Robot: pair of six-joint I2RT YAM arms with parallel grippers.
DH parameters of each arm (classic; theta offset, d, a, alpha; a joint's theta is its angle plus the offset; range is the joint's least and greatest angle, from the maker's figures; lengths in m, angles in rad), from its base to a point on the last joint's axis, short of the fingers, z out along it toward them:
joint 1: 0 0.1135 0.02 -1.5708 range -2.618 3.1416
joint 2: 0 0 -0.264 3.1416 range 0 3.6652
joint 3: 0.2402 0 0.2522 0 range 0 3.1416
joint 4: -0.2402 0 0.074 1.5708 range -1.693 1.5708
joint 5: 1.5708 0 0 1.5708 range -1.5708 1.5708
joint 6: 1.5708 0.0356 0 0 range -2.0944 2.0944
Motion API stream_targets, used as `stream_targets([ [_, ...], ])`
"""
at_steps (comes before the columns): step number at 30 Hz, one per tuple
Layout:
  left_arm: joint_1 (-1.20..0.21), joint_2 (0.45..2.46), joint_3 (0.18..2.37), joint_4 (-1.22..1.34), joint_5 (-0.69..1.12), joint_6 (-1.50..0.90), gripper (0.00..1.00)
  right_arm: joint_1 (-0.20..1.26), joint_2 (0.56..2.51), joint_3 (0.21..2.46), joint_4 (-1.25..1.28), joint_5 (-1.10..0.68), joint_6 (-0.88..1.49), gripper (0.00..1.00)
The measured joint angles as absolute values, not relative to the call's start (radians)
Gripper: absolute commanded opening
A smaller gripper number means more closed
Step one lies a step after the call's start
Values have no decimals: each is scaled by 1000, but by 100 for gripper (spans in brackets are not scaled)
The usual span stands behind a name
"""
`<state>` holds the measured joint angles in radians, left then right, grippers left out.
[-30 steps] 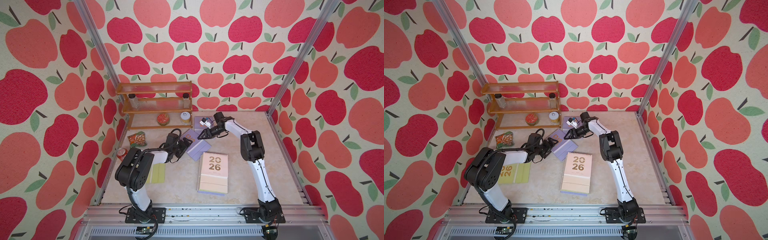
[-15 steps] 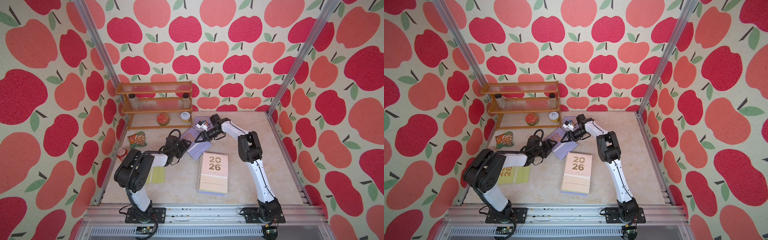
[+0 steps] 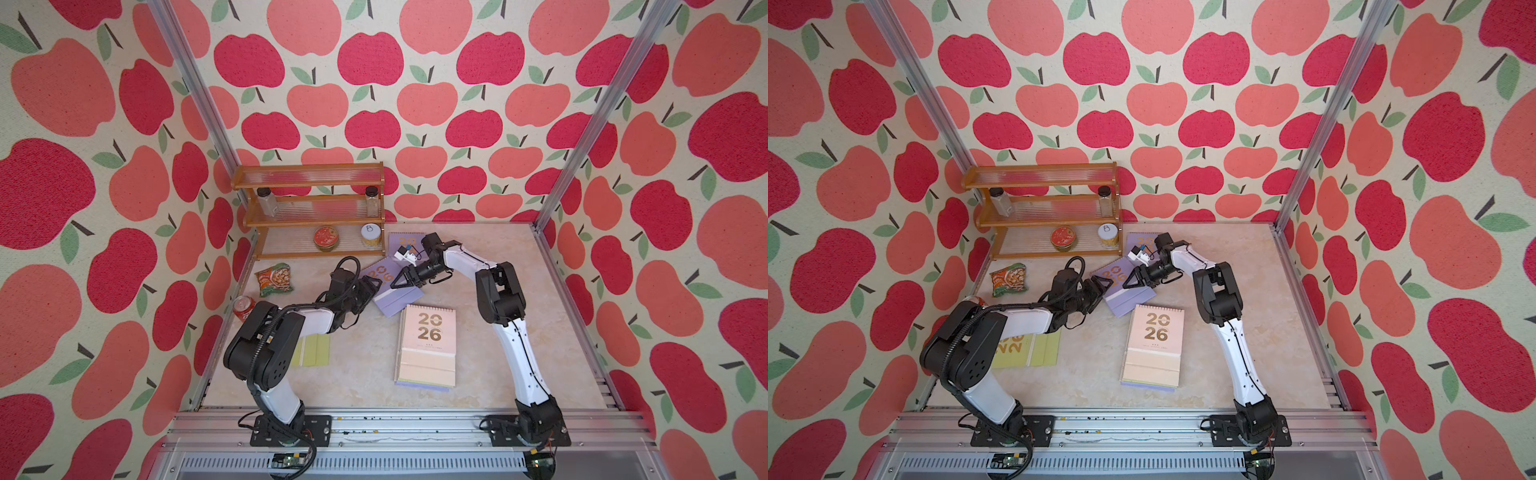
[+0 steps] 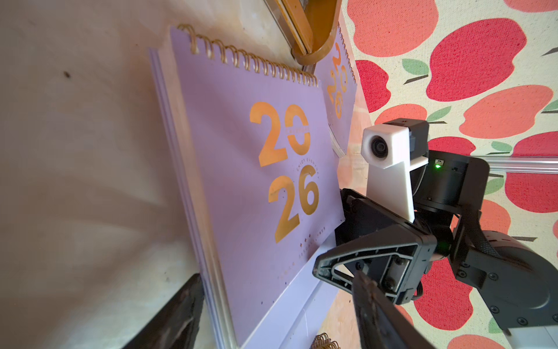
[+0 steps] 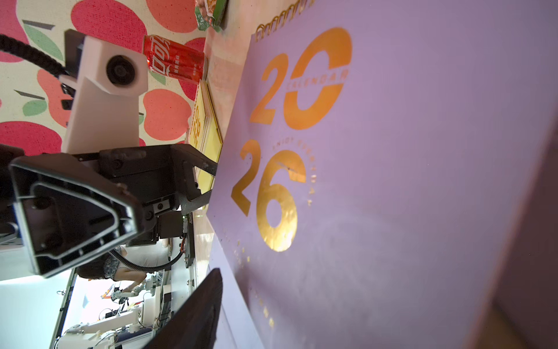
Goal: Stack the calendars
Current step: Pick up the calendar at the center of the board.
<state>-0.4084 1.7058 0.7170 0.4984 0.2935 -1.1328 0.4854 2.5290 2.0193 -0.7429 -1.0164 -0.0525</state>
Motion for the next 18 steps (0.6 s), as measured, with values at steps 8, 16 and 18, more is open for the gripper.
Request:
stream_targets([
  [8, -418, 1737, 717, 521, 322, -1133, 75, 458, 2473, 1892, -583, -1039, 39, 64],
  [16, -424, 1744, 717, 555, 340, -1135, 75, 445, 2455, 1845, -448, -1042, 136, 37],
  [18, -425, 1748, 717, 559, 342, -1135, 75, 445, 2455, 1842, -427, -1042, 151, 26],
])
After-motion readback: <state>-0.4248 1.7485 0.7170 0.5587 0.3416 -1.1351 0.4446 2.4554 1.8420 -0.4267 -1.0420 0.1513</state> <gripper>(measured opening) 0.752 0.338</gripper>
